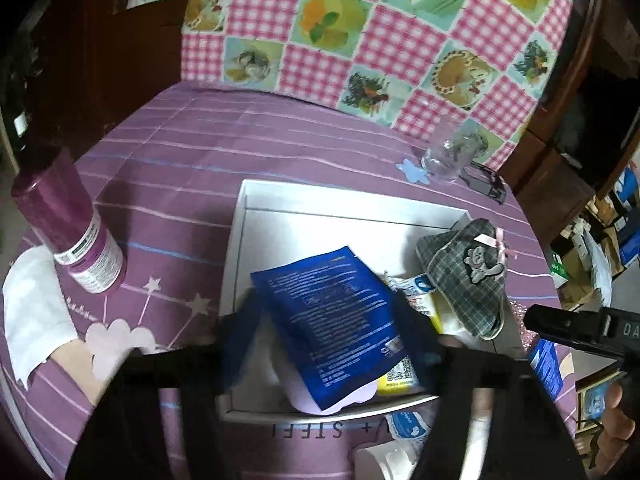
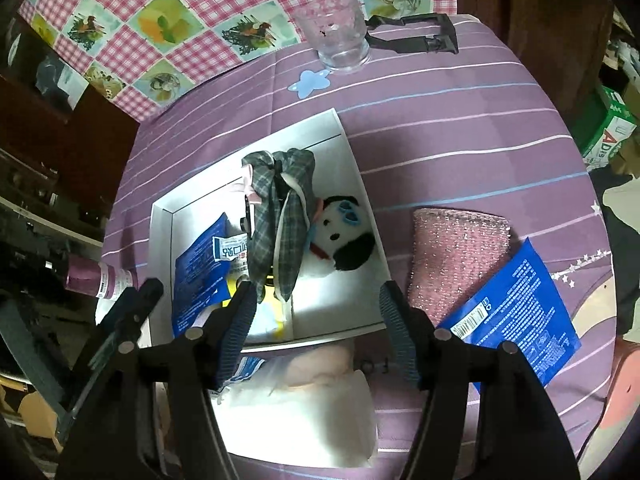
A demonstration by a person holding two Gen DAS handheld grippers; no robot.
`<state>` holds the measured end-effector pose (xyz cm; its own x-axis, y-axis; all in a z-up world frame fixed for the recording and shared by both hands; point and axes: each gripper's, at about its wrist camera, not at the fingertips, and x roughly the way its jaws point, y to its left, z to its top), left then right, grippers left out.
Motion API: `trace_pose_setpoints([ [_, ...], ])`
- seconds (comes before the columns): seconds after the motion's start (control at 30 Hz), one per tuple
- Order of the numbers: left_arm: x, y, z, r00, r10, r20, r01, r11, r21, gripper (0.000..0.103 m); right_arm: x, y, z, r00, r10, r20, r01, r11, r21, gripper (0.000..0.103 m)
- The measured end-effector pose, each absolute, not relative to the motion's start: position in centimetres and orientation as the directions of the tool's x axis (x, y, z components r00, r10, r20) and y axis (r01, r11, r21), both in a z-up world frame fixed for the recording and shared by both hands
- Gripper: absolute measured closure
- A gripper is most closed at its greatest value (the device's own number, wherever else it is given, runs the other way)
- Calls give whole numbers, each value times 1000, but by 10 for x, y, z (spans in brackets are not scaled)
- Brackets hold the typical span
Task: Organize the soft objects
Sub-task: 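Lower blue packet into box with left gripper while right gripper releases plaid bag inside, then withdraw left gripper from box while right gripper reaches large blue printed packet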
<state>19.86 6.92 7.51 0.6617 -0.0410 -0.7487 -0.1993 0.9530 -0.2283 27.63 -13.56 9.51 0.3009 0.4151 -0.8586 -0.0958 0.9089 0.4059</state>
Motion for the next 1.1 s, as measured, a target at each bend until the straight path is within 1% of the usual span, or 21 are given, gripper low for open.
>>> trace_pose_setpoints([
  [0.03,200,71,73,645,-53,-763,-201,951,-236,68,276,-136,96,300,419,-857,-99,907,409,38],
  [0.07,200,71,72,636,-61,-769,-199,950,-239,78,275,-135,97,298,424,-855,-102,905,414,38],
  [0.1,201,71,72,630,-64,-774,-197,951,-238,84,274,-135,98,298,429,-853,-104,903,418,38],
  [0.17,199,67,74,635,-48,-771,-183,960,-210,90,272,-134,101,300,438,-847,-115,898,424,38],
  [0.27,197,58,78,623,-36,-782,-172,968,-181,90,268,-133,107,307,449,-839,-126,893,432,38],
  [0.37,193,43,83,596,-93,-798,-118,972,-202,90,264,-133,113,314,459,-831,-126,888,443,38],
  [0.43,190,34,88,598,-109,-794,-87,976,-199,89,261,-132,115,317,460,-830,-120,887,445,38],
  [0.53,184,15,95,608,-106,-787,-34,987,-159,89,255,-124,117,331,421,-844,-137,907,399,38],
  [0.63,181,6,99,615,-111,-780,-6,989,-145,89,252,-118,118,333,405,-851,-166,914,370,38],
  [0.77,178,4,101,633,-51,-773,-61,991,-116,89,245,-121,120,346,443,-827,-220,895,387,38],
  [0.93,179,-4,99,610,-117,-784,-27,985,-168,89,235,-145,123,413,438,-798,-203,899,388,38],
  [1.1,175,-26,98,613,-163,-773,32,983,-182,89,214,-179,129,492,472,-731,-228,881,415,38],
])
